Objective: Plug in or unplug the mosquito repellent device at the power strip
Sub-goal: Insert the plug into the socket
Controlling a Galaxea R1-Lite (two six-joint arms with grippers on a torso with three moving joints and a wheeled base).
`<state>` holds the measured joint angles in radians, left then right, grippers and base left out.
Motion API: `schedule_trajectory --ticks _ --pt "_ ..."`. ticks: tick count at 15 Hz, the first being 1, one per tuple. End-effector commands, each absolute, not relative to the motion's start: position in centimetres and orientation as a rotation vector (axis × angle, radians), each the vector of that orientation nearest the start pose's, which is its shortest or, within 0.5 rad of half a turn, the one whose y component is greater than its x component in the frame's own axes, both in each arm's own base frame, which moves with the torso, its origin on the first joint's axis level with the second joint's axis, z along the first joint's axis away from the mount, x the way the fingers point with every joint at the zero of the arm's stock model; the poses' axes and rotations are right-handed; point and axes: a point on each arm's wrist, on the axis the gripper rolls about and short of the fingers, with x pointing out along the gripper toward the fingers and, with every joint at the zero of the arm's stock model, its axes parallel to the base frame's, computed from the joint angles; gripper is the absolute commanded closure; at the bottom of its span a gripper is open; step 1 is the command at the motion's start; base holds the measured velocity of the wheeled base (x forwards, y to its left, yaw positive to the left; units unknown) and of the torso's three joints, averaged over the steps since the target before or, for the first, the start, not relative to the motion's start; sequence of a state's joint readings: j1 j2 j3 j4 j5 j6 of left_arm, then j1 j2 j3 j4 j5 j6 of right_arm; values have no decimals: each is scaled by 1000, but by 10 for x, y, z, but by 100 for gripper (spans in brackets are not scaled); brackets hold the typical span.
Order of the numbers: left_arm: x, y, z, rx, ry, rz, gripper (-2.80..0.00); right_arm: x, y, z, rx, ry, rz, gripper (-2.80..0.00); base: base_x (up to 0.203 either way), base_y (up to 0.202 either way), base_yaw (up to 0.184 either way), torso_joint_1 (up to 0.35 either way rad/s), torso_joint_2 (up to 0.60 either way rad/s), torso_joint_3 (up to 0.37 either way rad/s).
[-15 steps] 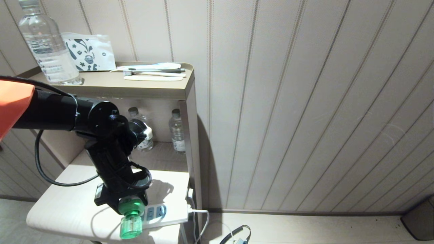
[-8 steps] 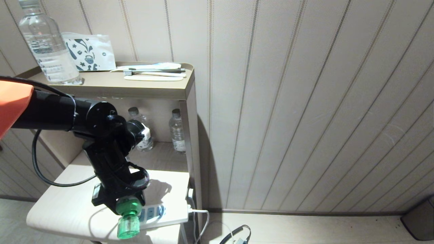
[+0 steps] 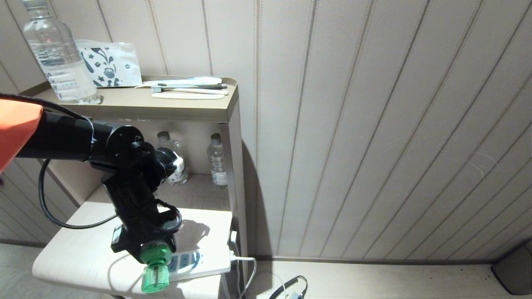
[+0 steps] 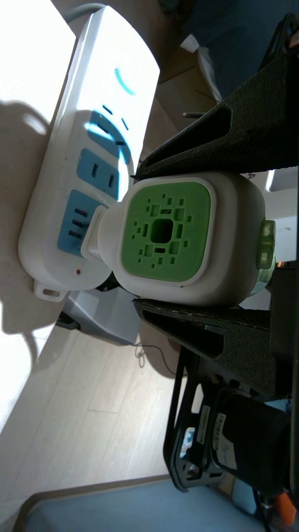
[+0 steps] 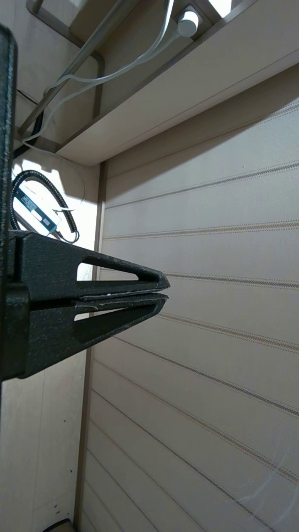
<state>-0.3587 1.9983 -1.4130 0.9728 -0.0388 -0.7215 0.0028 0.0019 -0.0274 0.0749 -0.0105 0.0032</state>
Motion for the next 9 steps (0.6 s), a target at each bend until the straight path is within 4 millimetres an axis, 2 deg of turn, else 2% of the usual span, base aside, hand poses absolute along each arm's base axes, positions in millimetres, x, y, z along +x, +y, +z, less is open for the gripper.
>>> schedule_trajectory --ticks 1,9 --pt "293 -111 134 -314 1572 263 0 -25 0 75 3 51 -8 0 0 0 0 0 0 0" --pt "296 -114 146 -326 1523 234 0 -25 0 75 3 50 -8 0 0 0 0 0 0 0"
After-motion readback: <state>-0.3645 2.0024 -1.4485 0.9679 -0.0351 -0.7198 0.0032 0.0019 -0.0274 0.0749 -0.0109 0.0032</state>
